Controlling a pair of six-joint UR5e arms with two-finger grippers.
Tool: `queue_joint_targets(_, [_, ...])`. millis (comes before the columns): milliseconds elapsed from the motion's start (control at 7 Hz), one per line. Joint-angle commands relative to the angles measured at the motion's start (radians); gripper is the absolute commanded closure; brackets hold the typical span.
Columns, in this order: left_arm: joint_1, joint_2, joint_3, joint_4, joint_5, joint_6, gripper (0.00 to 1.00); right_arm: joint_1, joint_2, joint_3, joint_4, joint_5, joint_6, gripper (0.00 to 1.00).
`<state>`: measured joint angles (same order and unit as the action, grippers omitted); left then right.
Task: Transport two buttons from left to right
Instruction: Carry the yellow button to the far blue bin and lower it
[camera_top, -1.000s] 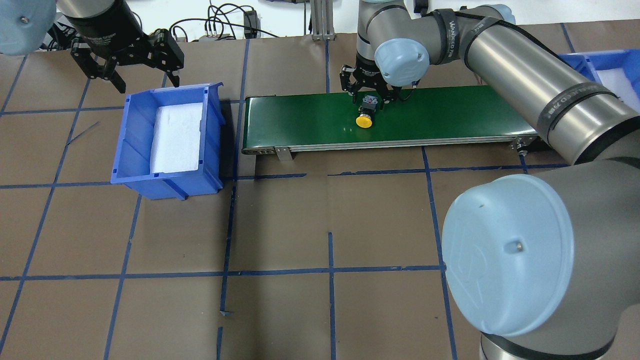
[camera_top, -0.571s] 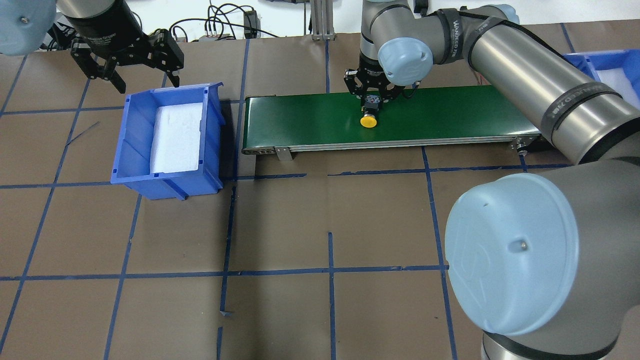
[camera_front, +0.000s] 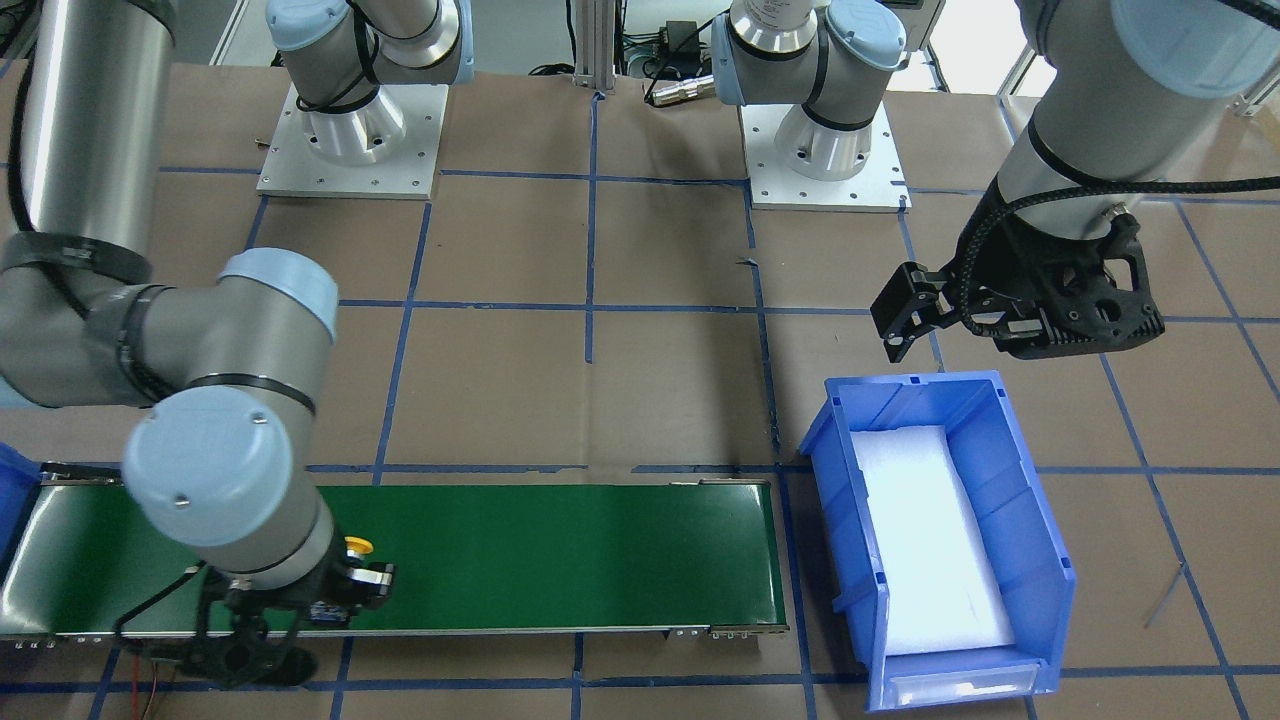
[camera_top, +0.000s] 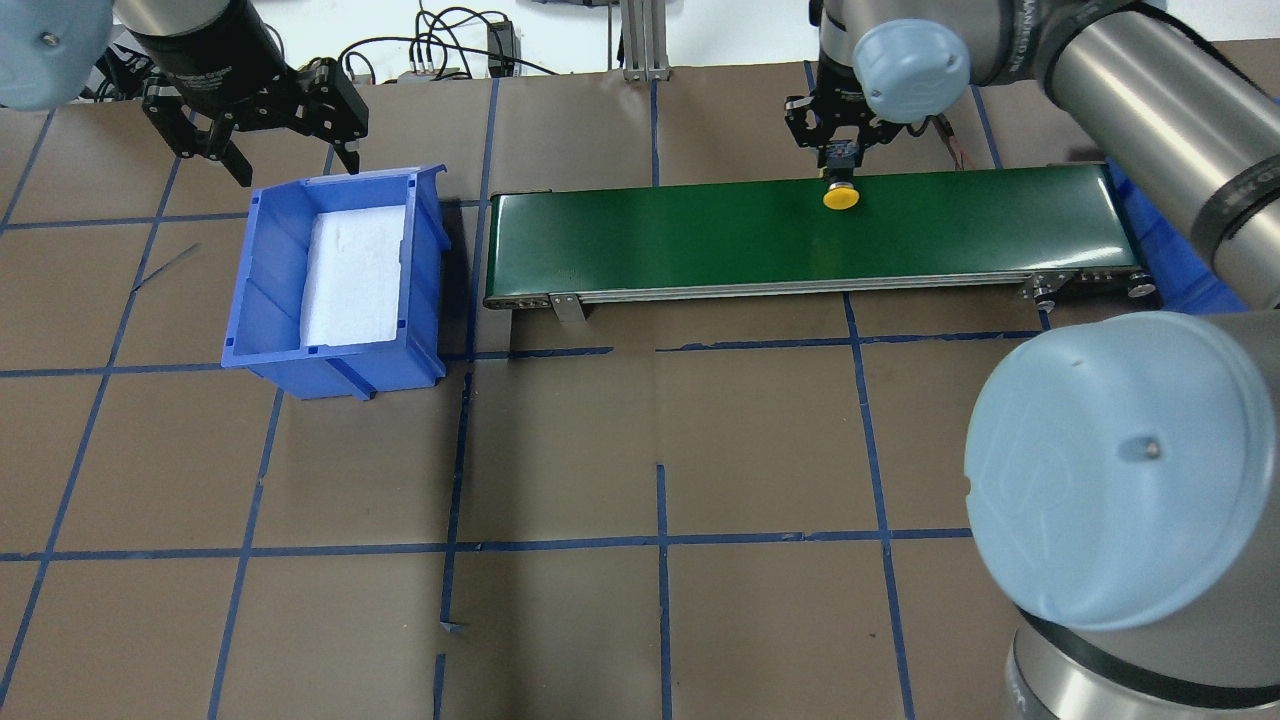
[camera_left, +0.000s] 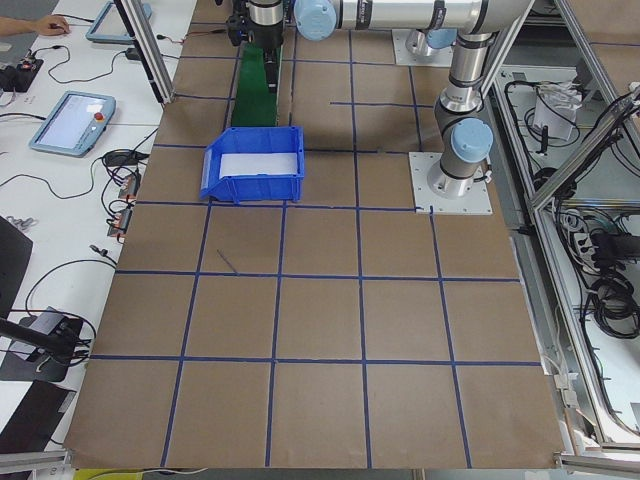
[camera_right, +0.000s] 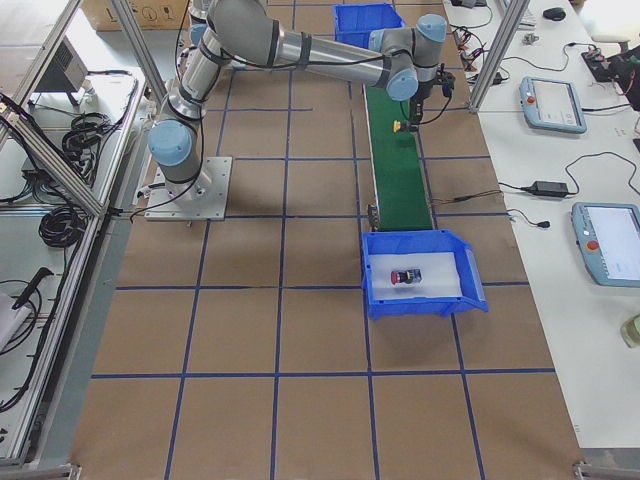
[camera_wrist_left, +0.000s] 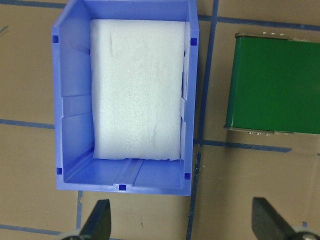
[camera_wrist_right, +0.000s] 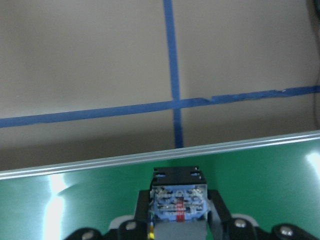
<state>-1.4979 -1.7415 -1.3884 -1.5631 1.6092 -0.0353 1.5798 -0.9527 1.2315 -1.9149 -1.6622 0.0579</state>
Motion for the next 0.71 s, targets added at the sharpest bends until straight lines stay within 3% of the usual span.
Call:
queue_joint_targets(0, [-0.001, -0.001, 0.0, 0.0, 0.0, 0.0, 0.0, -0.162, -0.029, -0.001, 0.004, -0.002, -0.275, 0.92])
queue_joint_targets(571, [-0.001, -0.003, -0.001, 0.0, 0.0, 0.0, 0.0, -0.435, -0.112, 0.002, 0.115, -0.01, -0.63, 0.93])
